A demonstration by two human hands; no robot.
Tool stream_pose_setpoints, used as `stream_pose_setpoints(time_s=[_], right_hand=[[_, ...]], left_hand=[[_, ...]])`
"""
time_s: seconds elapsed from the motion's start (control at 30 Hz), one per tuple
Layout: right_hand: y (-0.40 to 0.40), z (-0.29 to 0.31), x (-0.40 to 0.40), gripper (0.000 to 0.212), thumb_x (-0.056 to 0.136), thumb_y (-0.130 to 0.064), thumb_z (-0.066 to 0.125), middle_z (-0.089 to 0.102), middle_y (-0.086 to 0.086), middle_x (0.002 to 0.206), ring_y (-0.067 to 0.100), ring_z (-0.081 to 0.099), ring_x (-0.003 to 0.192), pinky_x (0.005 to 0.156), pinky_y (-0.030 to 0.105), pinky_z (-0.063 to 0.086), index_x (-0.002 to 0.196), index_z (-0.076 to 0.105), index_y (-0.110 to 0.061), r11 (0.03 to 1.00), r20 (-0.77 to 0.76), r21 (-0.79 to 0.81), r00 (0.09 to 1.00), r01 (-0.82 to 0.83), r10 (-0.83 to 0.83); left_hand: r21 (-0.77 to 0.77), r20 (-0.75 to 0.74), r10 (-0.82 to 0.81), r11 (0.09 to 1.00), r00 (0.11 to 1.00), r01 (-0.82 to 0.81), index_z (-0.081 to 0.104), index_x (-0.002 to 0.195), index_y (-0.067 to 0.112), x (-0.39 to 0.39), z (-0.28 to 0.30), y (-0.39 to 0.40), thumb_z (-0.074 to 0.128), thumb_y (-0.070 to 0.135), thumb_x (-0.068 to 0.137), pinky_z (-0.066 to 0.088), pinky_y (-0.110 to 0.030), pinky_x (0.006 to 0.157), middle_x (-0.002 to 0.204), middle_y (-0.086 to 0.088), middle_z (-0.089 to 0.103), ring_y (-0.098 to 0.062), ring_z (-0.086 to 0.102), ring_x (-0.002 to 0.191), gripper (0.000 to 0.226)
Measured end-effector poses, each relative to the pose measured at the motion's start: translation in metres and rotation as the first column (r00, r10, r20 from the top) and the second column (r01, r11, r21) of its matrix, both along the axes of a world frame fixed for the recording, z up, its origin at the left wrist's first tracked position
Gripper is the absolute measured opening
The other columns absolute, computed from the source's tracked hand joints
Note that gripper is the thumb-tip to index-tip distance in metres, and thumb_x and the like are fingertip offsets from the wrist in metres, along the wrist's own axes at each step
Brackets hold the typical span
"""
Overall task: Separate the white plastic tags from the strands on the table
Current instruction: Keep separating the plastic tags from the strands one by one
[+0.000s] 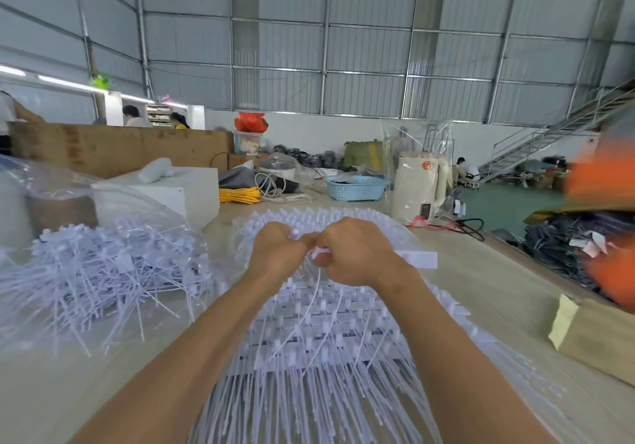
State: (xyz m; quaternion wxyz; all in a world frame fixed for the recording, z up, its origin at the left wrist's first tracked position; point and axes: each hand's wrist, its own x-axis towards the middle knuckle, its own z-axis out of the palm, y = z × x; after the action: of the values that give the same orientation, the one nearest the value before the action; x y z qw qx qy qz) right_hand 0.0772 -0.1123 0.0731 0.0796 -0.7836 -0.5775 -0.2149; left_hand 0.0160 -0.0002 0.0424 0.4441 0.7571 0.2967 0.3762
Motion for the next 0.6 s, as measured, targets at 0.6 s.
stream_pose_setpoints(time_s=[0.6], right_hand=[[-0.007,-0.007,0.018,0.031,0.083,-0.025,0.070,0.046,0.006,0.054,0.007,0.040,0.041,0.048,0.021,0.030,0.075,0.067,0.005,0.965,-0.595,0.252,0.774,-0.077,0.217]], left_hand=[[-0.327,0.153,-0.341,0.868,0.927,0.374,0.066,0.083,0.016,-0.004,-0.004,0.013,0.061,0.005,0.087,0.025,-0.015,0.034,0.051,-0.004,0.058,-0.010,0.042,0.038,0.013]])
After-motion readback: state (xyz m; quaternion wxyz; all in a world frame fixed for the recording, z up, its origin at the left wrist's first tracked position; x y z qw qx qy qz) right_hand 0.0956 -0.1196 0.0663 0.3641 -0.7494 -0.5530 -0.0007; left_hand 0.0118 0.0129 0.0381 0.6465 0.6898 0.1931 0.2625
